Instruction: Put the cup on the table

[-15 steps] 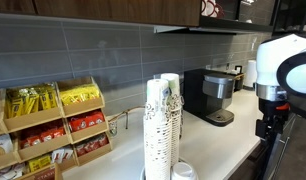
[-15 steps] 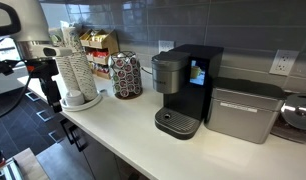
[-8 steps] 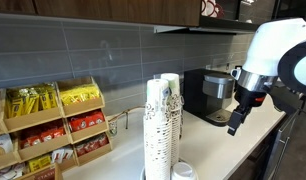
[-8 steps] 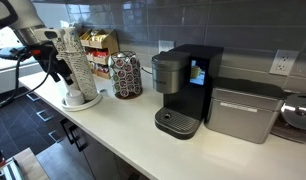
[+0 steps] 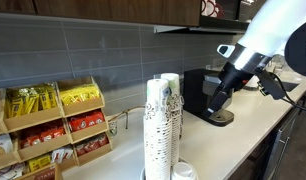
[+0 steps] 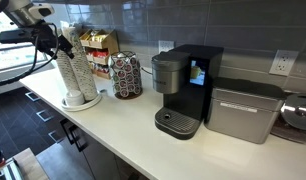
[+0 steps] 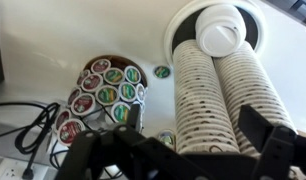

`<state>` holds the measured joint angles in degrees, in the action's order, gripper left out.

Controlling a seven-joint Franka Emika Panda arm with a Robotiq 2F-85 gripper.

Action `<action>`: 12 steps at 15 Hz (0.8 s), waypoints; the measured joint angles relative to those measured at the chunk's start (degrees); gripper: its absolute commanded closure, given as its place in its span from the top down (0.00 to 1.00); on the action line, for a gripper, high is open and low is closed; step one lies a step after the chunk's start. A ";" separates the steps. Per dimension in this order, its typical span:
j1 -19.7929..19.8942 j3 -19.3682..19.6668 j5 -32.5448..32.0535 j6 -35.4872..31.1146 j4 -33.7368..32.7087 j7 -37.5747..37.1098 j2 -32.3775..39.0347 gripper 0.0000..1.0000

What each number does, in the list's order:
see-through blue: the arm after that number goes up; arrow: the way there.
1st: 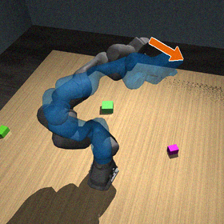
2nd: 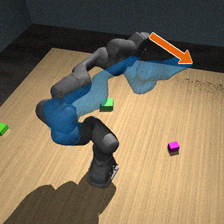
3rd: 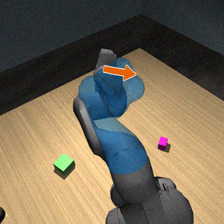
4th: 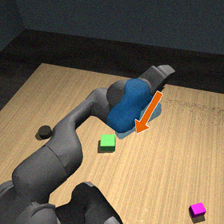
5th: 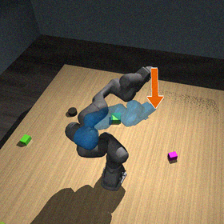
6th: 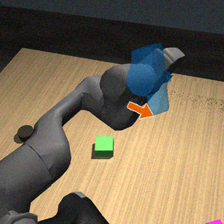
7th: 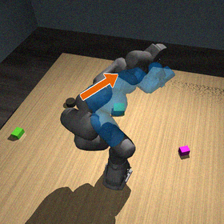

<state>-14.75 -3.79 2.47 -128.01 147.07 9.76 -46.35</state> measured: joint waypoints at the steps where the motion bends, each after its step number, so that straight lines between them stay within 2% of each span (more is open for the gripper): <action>1: -0.95 0.29 0.52 -1.68 -0.33 1.51 0.19 1.00; 9: -0.95 0.33 0.58 -2.19 -0.64 1.71 0.22 1.00; 12: -1.14 0.39 0.92 -4.38 -1.78 1.71 0.17 1.00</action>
<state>-15.88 -3.40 3.39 -132.39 145.30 11.47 -46.18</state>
